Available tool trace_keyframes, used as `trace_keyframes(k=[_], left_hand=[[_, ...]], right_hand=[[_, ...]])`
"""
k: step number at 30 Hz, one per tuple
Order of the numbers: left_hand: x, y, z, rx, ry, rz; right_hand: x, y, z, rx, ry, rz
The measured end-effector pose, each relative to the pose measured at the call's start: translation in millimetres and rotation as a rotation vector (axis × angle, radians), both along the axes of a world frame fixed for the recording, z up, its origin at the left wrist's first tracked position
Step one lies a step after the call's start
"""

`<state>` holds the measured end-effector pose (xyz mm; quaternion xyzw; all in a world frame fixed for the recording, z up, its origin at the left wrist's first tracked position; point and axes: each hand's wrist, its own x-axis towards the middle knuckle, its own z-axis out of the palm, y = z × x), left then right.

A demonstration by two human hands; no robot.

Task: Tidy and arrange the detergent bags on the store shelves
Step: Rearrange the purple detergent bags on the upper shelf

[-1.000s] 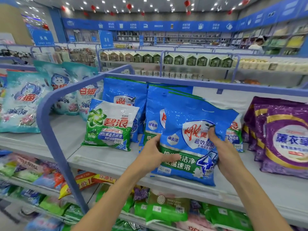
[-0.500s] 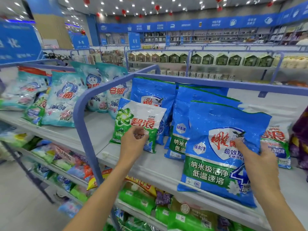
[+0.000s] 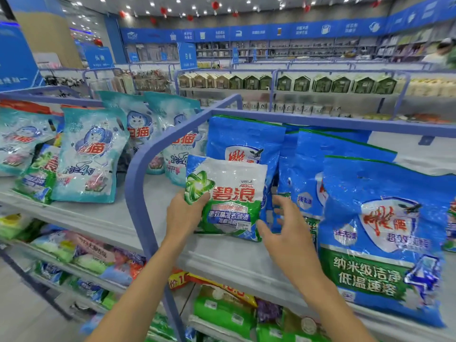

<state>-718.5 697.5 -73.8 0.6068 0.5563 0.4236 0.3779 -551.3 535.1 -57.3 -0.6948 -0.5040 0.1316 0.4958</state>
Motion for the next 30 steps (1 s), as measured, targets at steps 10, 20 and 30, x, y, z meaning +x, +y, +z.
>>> trace_keyframes(k=[10,20,30], left_hand=[[-10,-35,33,-0.212,-0.600,-0.252],[29,-105,69,-0.212,-0.683,-0.373],[148,-223,64,-0.223,-0.552,-0.633]], right_hand=[[-6,22,0,-0.115,0.535,0.109],[33,-57,28,0.077,0.595,0.167],[162,-191,25,0.176,0.850,0.093]])
